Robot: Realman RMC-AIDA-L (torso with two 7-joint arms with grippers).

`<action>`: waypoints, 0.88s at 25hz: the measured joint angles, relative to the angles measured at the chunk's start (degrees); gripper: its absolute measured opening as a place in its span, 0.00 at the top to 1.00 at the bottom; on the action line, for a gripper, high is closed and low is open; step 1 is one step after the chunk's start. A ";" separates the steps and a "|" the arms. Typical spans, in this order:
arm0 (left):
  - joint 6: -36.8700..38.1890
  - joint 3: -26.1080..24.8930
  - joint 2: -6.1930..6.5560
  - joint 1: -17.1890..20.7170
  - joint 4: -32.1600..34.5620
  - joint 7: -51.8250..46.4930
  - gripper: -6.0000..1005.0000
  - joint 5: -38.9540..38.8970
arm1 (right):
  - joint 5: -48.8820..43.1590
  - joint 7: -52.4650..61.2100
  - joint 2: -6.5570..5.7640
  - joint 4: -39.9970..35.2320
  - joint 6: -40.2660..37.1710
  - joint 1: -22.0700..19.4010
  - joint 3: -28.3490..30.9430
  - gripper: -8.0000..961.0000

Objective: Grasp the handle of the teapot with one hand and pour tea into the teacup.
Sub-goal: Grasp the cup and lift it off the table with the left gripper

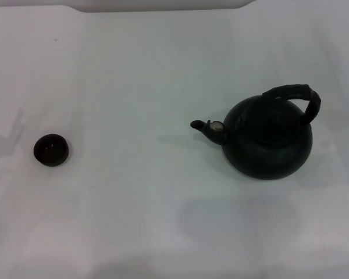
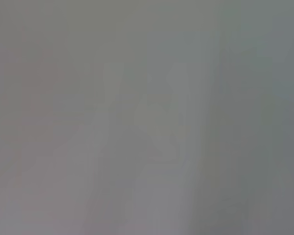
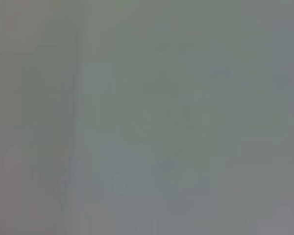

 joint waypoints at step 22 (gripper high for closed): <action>0.39 -0.01 -0.01 0.13 -1.89 0.09 0.36 -3.67 | 0.00 -0.17 0.00 0.00 1.28 0.00 -0.01 0.12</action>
